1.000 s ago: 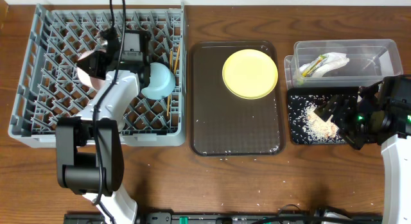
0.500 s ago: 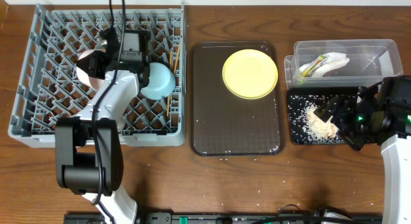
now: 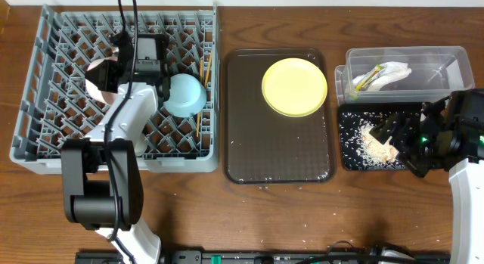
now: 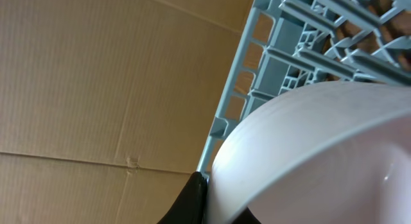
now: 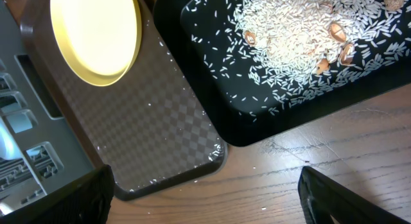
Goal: Sort waste into correct bins and load items into the dishwasher
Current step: 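Tilt the pink bowl and lower it into the rack's left side, then release the pink bowl in the rack and lift the left gripper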
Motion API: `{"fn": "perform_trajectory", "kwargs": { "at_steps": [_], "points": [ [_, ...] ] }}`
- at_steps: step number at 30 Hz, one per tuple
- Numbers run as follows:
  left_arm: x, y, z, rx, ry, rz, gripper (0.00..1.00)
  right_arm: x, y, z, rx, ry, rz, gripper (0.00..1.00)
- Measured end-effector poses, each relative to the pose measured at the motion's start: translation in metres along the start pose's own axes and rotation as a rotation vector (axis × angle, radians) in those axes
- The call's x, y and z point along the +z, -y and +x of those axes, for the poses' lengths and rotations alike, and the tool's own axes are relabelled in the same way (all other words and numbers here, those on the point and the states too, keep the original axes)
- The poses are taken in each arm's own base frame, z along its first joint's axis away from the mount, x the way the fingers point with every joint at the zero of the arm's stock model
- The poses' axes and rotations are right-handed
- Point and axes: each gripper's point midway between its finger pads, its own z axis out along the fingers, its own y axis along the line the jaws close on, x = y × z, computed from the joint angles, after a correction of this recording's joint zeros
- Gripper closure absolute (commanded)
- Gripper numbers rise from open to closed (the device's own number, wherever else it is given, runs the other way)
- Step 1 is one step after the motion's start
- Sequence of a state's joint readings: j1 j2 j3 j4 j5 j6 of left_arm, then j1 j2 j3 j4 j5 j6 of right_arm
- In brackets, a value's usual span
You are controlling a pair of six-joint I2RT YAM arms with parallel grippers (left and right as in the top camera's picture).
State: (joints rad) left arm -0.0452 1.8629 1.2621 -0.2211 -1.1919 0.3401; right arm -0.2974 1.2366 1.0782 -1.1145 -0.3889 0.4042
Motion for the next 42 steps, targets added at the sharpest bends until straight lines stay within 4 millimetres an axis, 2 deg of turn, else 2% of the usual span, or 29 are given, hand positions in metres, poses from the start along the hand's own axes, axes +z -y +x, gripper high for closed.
{"fn": "perform_trajectory", "kwargs": {
  "at_steps": [11, 14, 18, 23, 29, 30, 36, 38, 40, 42],
  "points": [
    [-0.009, 0.006, -0.004, 0.013, 0.019, -0.003, 0.92, 0.000, 0.000, 0.000, 0.000, 0.000, 0.000, 0.10],
    [-0.016, 0.010, -0.006, 0.018, 0.034, 0.004, 0.83, 0.000, 0.000, 0.000, 0.000, 0.000, 0.000, 0.10],
    [-0.026, 0.018, -0.009, 0.042, 0.054, 0.021, 0.83, 0.000, 0.000, 0.000, 0.000, 0.000, 0.000, 0.10],
    [-0.032, 0.028, -0.010, 0.071, 0.070, 0.055, 0.65, 0.000, 0.000, 0.000, 0.000, -0.001, 0.000, 0.11],
    [-0.034, 0.042, -0.004, 0.113, 0.069, 0.084, 0.49, 0.000, 0.000, 0.001, 0.001, -0.003, 0.001, 0.11],
    [-0.037, 0.043, -0.005, 0.109, 0.074, 0.089, 0.49, 0.000, 0.000, 0.001, 0.001, -0.003, 0.001, 0.11],
    [-0.071, 0.065, -0.016, 0.093, 0.156, 0.191, 0.44, 0.000, 0.001, 0.003, 0.005, -0.013, 0.005, 0.11],
    [-0.085, 0.066, -0.021, 0.064, 0.187, 0.252, 0.44, 0.000, 0.002, 0.004, 0.007, -0.016, 0.007, 0.11],
    [-0.102, 0.059, -0.026, 0.009, 0.219, 0.334, 0.44, 0.000, 0.002, 0.004, 0.007, -0.016, 0.007, 0.10],
    [-0.117, 0.046, -0.030, -0.061, 0.247, 0.427, 0.59, 0.000, 0.002, 0.004, 0.007, -0.016, 0.006, 0.11]
  ]
}}
